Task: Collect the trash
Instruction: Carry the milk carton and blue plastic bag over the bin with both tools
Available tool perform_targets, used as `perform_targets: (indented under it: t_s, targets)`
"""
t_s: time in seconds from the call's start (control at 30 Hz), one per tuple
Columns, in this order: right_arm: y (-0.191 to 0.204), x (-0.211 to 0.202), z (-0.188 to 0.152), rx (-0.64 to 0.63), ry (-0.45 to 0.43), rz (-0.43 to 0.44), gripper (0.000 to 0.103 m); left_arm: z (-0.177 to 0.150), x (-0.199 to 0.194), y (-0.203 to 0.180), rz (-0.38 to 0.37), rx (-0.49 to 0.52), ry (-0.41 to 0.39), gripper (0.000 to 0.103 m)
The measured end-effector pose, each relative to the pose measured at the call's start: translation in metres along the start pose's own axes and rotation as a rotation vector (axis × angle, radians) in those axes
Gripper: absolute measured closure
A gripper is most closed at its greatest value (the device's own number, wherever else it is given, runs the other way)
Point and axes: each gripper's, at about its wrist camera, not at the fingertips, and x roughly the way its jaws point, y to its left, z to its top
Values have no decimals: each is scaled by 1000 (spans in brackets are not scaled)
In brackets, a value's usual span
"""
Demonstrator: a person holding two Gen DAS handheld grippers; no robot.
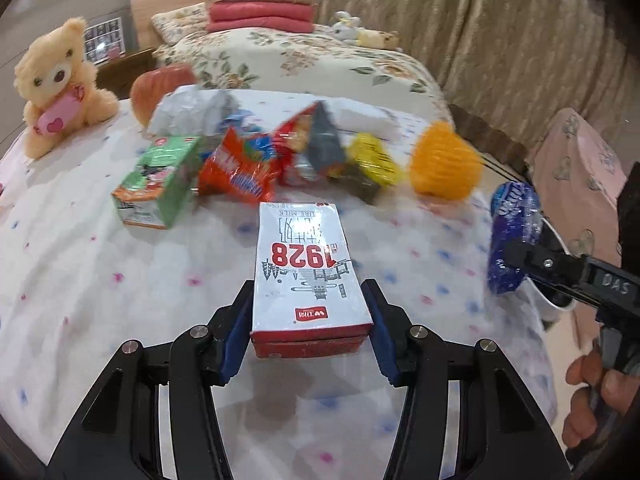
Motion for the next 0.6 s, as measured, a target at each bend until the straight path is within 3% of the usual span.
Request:
perform_targets:
  t_s: [0.23,0.6]
  targets:
    - [-4,-30,-19,-109,-29,-98,59,-7,-13,-40,-75,70,-12,52]
    - [-24,-55,-31,-102,-46,-95,58,-14,-13,-73,-126,135,1,52]
